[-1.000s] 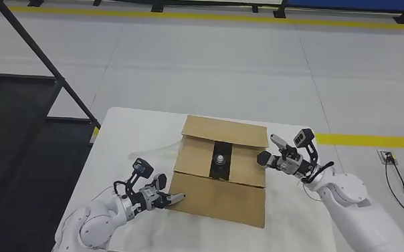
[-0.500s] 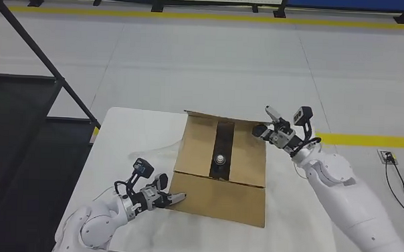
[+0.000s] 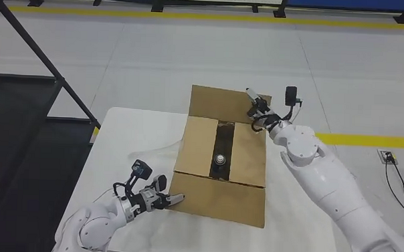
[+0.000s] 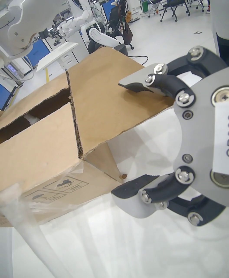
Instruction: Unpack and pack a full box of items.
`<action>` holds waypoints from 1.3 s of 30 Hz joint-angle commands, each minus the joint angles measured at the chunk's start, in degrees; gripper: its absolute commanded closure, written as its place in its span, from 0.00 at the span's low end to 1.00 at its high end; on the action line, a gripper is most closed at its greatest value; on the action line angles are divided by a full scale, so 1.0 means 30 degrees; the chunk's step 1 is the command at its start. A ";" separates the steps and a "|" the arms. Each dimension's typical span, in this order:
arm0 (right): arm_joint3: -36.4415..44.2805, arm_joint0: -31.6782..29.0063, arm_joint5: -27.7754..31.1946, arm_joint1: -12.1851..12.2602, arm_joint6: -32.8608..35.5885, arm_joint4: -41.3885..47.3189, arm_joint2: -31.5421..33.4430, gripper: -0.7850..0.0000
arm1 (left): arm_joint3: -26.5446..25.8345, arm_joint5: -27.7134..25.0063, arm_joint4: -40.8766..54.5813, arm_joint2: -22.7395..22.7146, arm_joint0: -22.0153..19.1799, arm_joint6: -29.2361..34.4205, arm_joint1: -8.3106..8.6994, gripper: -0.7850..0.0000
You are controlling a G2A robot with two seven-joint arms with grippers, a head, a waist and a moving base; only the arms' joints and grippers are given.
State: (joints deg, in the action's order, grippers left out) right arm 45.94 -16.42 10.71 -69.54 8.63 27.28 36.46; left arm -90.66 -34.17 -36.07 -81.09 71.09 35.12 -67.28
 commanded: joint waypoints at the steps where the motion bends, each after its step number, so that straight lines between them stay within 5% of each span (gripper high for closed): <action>1: -0.0985 0.0454 -0.0103 -0.0573 -0.0591 -0.0687 -0.0542 0.00 | 0.0069 0.0015 -0.0014 0.0027 0.0018 0.0025 0.0042 0.00; 9: -0.3998 0.1386 -0.0388 -0.2324 -0.1729 -0.2092 -0.1597 0.00 | 0.0560 0.0046 -0.0310 0.0111 -0.0016 0.0154 0.0207 0.00; 18: -0.6649 0.2168 -0.0657 -0.3602 0.0852 -0.1627 -0.1471 0.00 | 0.0514 -0.0233 0.0005 -0.0265 0.0158 0.0162 0.0444 0.00; 29: -0.8074 0.2718 0.0083 -0.4222 0.4506 -0.1407 -0.0823 0.00 | -0.0145 -0.0915 0.2306 -0.1646 0.0704 0.0220 0.0831 0.00; 39: -0.8110 0.2215 0.2754 -0.4155 0.5276 -0.0898 0.0378 0.00 | 0.0282 0.2038 0.0932 -0.2419 0.0708 -0.2383 0.0913 0.00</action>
State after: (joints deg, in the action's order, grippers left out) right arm 21.38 -9.48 17.61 -82.16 23.74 23.99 36.95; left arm -89.93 -29.17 -31.51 -88.52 73.22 29.15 -64.53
